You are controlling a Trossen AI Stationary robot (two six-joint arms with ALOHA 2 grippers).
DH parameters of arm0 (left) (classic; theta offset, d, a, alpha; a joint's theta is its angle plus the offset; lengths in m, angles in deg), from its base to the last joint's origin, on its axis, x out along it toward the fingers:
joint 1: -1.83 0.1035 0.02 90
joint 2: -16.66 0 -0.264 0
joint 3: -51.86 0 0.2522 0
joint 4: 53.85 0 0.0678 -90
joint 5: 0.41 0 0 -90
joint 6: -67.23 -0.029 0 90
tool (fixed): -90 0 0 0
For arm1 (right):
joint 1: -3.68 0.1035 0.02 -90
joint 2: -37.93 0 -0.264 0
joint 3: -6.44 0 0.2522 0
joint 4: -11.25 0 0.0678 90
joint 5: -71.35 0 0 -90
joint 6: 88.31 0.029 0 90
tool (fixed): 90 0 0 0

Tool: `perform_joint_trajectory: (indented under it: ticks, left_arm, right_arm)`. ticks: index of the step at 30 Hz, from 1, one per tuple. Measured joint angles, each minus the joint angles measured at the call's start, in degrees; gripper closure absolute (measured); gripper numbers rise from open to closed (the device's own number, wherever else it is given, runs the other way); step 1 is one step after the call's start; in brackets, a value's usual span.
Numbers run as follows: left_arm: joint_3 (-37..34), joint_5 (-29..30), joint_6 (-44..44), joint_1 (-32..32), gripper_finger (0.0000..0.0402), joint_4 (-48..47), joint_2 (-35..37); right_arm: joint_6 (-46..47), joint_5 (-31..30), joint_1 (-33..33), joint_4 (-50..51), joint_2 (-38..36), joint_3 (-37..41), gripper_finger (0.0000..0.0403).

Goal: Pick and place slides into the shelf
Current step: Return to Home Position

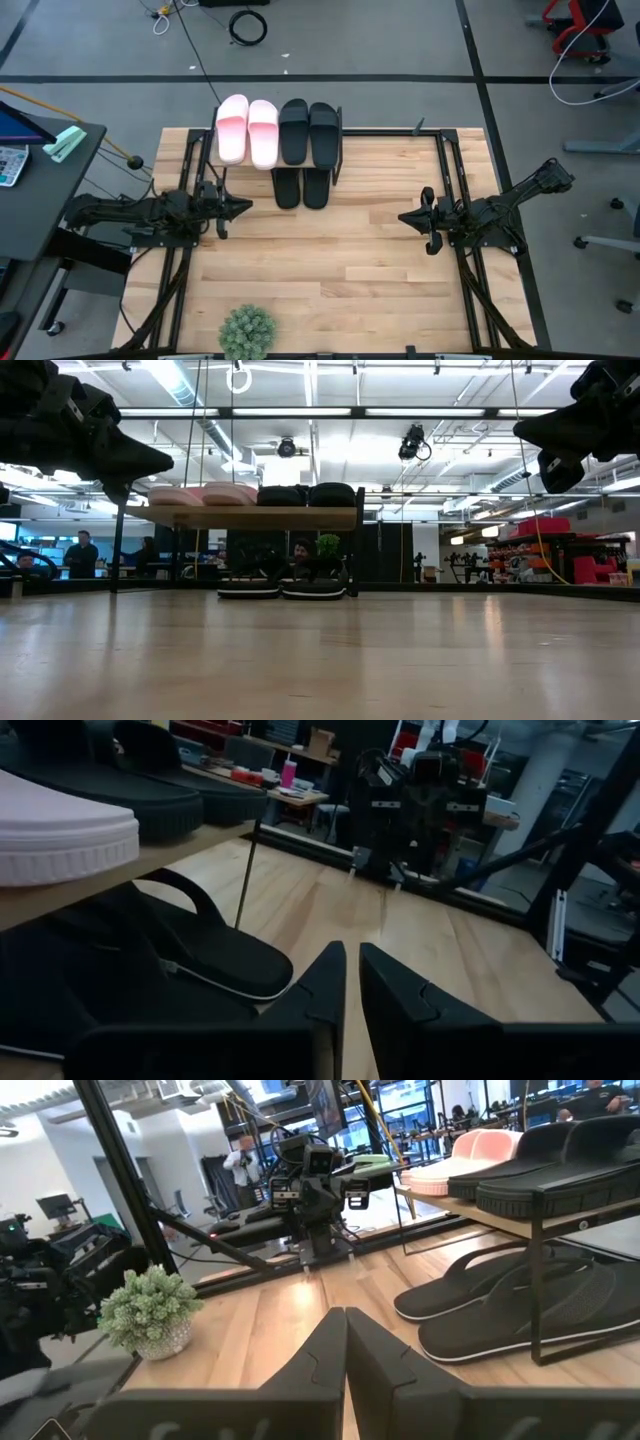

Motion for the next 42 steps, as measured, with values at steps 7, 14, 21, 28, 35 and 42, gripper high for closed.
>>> perform_joint_trajectory:
  ticks: [7,14,21,28,35,42]
  left_arm:
    - [0.0,0.0,0.0,0.0,0.0373,0.2,0.0]
    - [0.0,-0.1,0.0,0.0,0.0376,0.4,0.0]
    - [0.0,-0.1,0.0,0.0,0.0365,0.5,0.0]
    - [0.0,-0.1,0.0,0.0,0.0366,0.5,0.0]
    - [0.0,-0.1,0.0,0.0,0.0376,0.5,0.0]
    - [0.0,-0.1,0.0,0.0,0.0369,0.5,0.0]
  right_arm:
    - [0.0,0.0,0.0,0.0,0.0,0.0,0.0389]
    - [0.0,0.0,0.0,0.0,0.0,0.0,0.0389]
    - [0.0,0.0,0.0,0.0,0.0,0.0,0.0389]
    - [0.0,0.0,0.0,0.0,0.0,0.0,0.0389]
    - [0.0,0.0,0.0,0.0,0.0,0.0,0.0389]
    - [0.0,0.0,0.0,0.0,0.0,0.0,0.0389]
